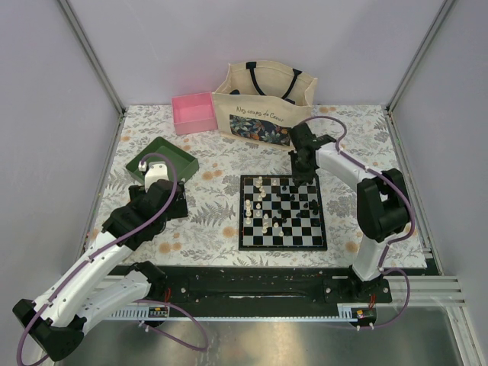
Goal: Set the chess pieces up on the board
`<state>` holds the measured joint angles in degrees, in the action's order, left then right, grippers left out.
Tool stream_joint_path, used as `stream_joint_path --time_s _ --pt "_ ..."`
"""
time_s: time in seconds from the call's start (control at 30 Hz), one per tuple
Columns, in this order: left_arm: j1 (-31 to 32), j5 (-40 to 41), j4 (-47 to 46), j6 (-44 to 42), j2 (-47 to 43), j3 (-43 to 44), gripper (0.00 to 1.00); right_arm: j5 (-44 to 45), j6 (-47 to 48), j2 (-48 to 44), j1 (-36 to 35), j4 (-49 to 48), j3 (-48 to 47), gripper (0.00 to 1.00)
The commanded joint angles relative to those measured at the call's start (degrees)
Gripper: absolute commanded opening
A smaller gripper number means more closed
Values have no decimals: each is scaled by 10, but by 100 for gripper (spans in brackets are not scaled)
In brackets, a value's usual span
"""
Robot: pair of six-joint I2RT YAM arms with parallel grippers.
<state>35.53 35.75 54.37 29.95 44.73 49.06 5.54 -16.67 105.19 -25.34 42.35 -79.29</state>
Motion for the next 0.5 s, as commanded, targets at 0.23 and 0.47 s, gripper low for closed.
stream_joint_path --time_s 0.23,0.47 --pt "-3 -4 -15 -7 -9 19 99 13 -6 -55 70 -14 33 27" --pt "-3 -4 -15 -7 -7 19 99 13 -13 -53 83 -32 60 28"
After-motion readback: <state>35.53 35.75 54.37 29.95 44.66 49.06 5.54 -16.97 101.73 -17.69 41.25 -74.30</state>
